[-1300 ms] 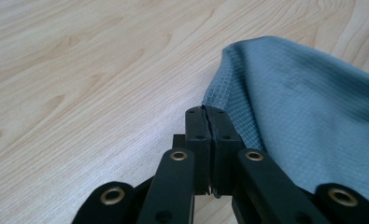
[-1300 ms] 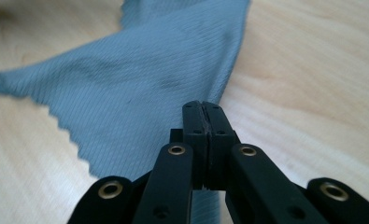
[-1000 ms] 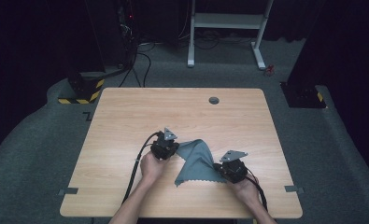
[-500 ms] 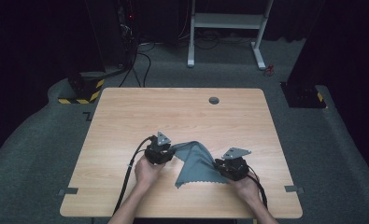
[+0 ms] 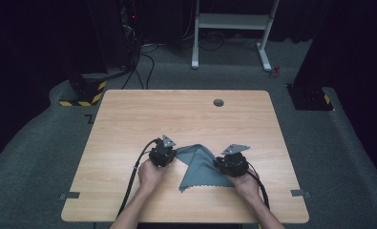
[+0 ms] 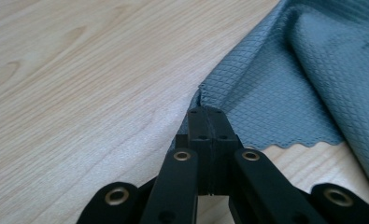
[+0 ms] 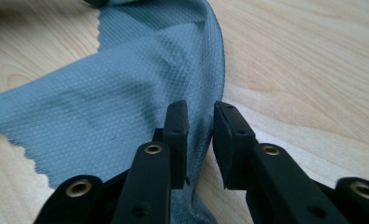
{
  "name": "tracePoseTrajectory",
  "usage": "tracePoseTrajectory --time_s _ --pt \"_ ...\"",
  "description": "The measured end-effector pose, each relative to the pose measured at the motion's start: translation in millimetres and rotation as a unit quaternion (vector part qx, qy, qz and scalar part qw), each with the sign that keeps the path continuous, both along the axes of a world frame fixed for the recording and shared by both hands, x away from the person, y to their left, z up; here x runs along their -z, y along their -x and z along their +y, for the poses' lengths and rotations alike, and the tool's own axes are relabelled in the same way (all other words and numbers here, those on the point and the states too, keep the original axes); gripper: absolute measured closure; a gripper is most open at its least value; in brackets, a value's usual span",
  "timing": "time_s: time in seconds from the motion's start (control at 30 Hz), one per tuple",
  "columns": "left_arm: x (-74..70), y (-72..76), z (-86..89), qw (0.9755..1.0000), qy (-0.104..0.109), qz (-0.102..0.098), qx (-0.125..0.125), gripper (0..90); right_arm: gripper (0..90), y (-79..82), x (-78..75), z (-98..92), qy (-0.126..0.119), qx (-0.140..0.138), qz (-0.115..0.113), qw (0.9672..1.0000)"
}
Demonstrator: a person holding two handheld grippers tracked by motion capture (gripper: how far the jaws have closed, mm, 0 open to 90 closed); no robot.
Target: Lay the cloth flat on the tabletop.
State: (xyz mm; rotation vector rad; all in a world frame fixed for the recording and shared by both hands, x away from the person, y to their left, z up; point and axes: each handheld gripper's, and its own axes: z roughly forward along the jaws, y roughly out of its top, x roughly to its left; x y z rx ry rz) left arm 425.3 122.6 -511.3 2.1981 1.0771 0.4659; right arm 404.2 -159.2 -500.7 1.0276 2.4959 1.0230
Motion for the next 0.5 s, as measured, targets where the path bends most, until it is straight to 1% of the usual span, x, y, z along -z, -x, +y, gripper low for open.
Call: tracePoseTrajectory --time_s 0.03,0.07,0.1,0.13,0.2,0.23,0.3,0.4,0.43,0.5 --pt "-1.1 0.6 0.0 1.0 -0.001 -0.002 0.002 90.0 78.4 -1.1 1.3 0.7 0.002 0.001 0.004 1.0" --pt "-3.7 1.8 0.7 0.9999 0.003 -0.009 0.004 90.0 84.4 -2.2 2.9 1.4 0.005 -0.001 0.005 1.0" --pt "-9.1 4.5 2.7 0.9997 0.013 -0.019 0.006 90.0 86.1 -2.1 3.1 1.4 0.006 -0.003 0.004 1.0" --pt "-9.1 4.5 2.7 0.9997 0.013 -0.019 0.006 90.0 86.1 -2.1 3.1 1.4 0.006 -0.003 0.004 1.0" --pt "-14.8 7.1 5.7 0.9994 0.019 -0.03 0.004 90.0 87.5 -1.2 3.0 1.5 0.007 -0.005 0.0 1.0" --pt "-16.0 7.1 7.4 0.9993 0.018 -0.032 0.003 90.0 87.5 -0.6 2.9 1.8 0.006 -0.004 0.002 1.0" --pt "-11.0 2.8 10.4 0.9996 0.009 -0.023 -0.012 79.6 87.1 -0.9 3.1 2.2 0.006 -0.005 0.001 1.0" --pt "-1.5 -3.5 9.9 0.9996 0.004 -0.008 -0.026 69.6 85.9 -0.9 3.7 2.4 0.002 -0.004 0.002 1.0" --pt "-1.5 -3.5 9.9 0.9996 0.004 -0.008 -0.026 68.0 85.9 -0.9 3.7 2.4 0.002 -0.004 0.002 1.0" --pt "2.3 -5.4 8.4 0.9996 0.008 -0.001 -0.027 68.0 85.2 -0.6 4.1 2.0 0.001 -0.003 0.003 1.0"
